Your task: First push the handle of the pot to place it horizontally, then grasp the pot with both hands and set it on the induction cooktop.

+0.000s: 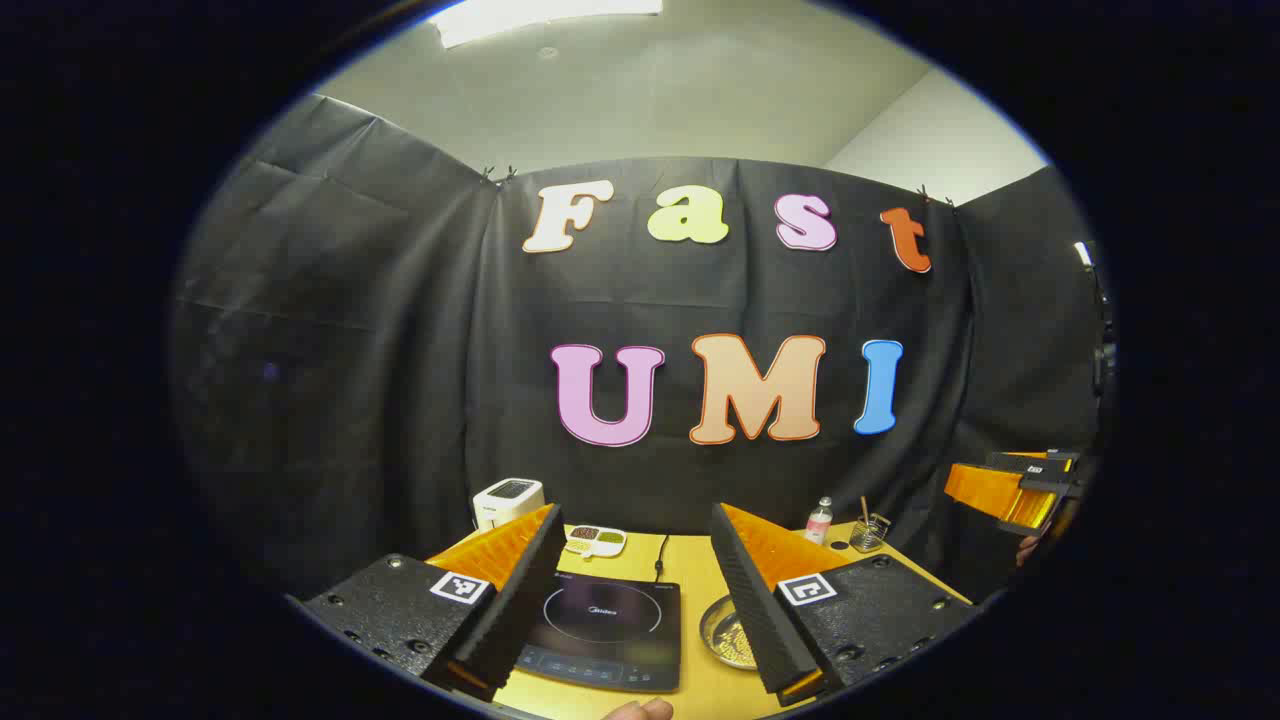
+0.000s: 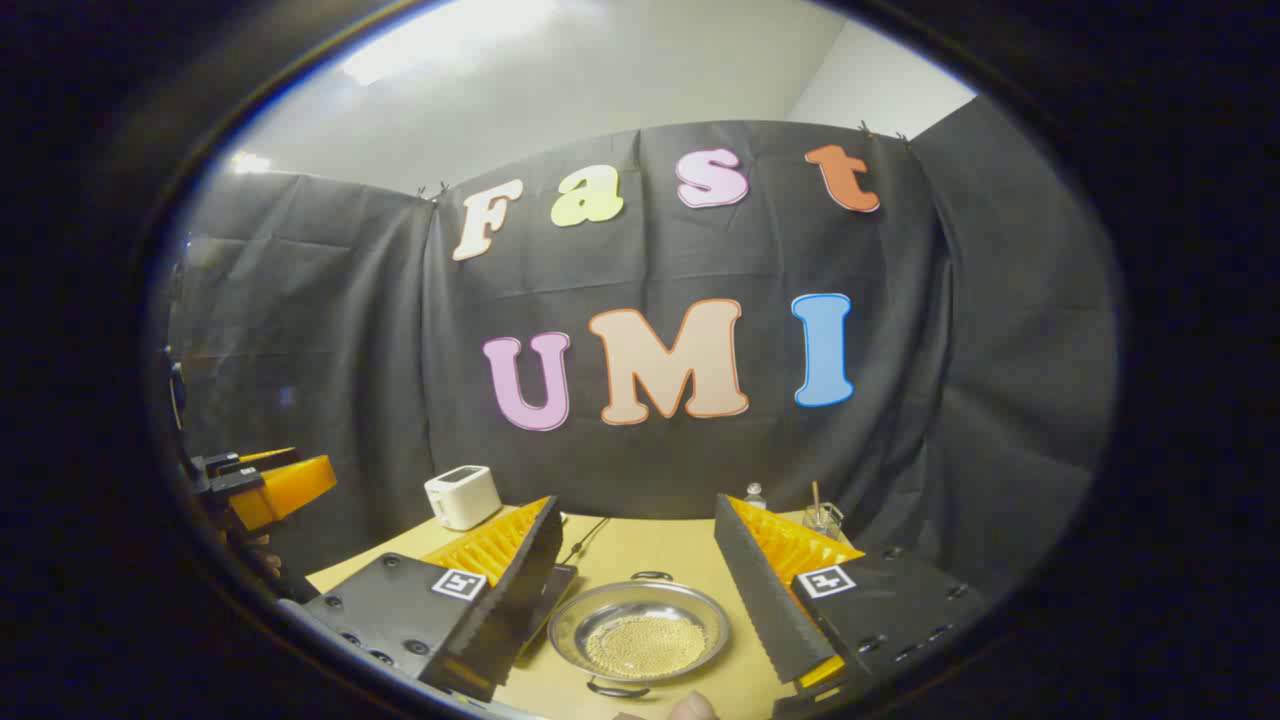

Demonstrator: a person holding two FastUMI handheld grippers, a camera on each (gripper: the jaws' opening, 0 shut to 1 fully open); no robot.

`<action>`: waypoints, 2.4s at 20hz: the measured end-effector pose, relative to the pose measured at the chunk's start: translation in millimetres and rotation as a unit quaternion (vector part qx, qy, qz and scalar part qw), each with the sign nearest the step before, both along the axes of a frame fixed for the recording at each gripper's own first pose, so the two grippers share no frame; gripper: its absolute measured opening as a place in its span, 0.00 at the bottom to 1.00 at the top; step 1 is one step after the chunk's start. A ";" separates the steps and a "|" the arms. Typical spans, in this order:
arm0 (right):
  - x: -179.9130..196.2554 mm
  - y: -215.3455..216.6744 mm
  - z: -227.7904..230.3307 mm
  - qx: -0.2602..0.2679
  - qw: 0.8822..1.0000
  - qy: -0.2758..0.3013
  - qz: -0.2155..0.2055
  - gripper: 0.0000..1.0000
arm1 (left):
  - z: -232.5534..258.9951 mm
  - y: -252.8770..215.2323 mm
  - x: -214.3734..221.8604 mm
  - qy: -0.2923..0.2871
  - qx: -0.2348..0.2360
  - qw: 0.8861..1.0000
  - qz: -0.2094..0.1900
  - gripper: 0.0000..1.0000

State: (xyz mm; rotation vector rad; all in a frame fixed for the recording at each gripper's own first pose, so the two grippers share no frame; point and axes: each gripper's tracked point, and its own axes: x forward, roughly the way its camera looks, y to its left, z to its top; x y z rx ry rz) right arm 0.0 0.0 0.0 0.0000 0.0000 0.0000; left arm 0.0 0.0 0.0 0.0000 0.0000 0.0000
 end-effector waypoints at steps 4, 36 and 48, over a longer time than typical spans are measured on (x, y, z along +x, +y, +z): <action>4.0 -17.1 -13.2 0.009 1.000 0.016 -0.002 0.94 | -6.7 -8.0 2.4 0.007 0.000 1.000 0.005 0.84; 47.1 76.6 -106.0 0.003 0.988 0.155 0.024 0.39 | -47.6 50.1 26.4 0.060 -0.042 0.997 -0.006 0.94; 33.7 99.8 -227.2 0.045 0.947 0.317 0.009 0.04 | -73.7 89.4 27.7 0.078 -0.074 0.994 -0.006 0.89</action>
